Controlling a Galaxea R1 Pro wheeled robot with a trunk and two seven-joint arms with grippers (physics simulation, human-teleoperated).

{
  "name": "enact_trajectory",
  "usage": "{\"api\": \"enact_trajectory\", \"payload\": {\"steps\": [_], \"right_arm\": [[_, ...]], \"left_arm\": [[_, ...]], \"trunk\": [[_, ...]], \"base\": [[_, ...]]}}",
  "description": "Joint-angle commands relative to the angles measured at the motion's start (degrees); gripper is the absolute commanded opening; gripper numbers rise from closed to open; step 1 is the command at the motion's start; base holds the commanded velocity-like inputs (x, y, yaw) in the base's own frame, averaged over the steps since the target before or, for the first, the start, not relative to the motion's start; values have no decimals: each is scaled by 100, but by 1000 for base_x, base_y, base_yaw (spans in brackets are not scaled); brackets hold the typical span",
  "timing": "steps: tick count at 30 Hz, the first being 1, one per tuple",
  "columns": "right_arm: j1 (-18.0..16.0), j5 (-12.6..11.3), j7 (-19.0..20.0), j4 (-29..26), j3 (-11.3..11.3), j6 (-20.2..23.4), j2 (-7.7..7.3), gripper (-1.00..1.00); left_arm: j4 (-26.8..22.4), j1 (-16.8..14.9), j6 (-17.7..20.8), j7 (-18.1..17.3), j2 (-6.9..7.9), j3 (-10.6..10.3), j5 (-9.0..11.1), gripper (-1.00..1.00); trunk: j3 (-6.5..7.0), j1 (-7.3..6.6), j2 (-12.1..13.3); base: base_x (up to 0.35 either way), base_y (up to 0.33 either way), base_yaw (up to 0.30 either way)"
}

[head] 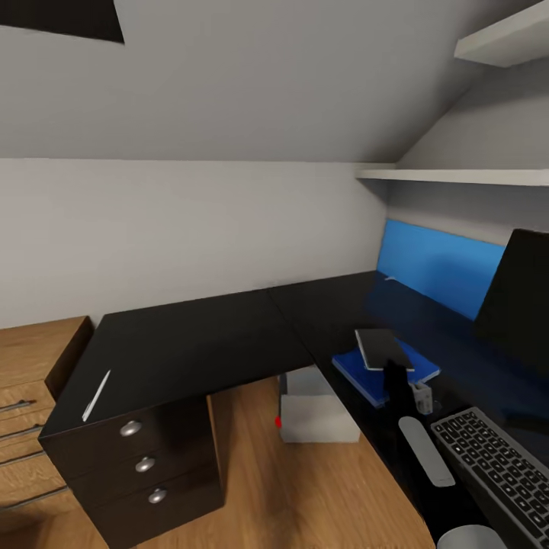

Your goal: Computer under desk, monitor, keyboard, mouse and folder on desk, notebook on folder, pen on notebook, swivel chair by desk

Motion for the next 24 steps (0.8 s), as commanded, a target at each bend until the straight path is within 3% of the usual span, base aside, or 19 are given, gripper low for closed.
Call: {"api": "enact_trajectory", "payload": {"steps": [1, 7, 20, 24], "right_arm": [[-6, -35, -7, -5, 8, -23, -2, -100], [-3, -42, 3, -4, 10, -23, 5, -100], [-2, -50, -7, -4, 18, -23, 15, -100], [0, -46, -4, -4, 20, -23, 23, -100]], "left_arm": [[-13, 3, 35, 3, 0, 5, 56, 100], [-13, 3, 35, 5, 0, 5, 56, 100], [-13, 3, 33, 1, 0, 7, 47, 100], [-13, 3, -26, 1, 0, 5, 47, 100]], "trunk": [[-5, 0, -3], [-5, 0, -3], [-5, 0, -3], [-5, 0, -3]], "base": [[0, 0, -278], [0, 0, -163], [4, 0, -7], [227, 0, 0]]}}
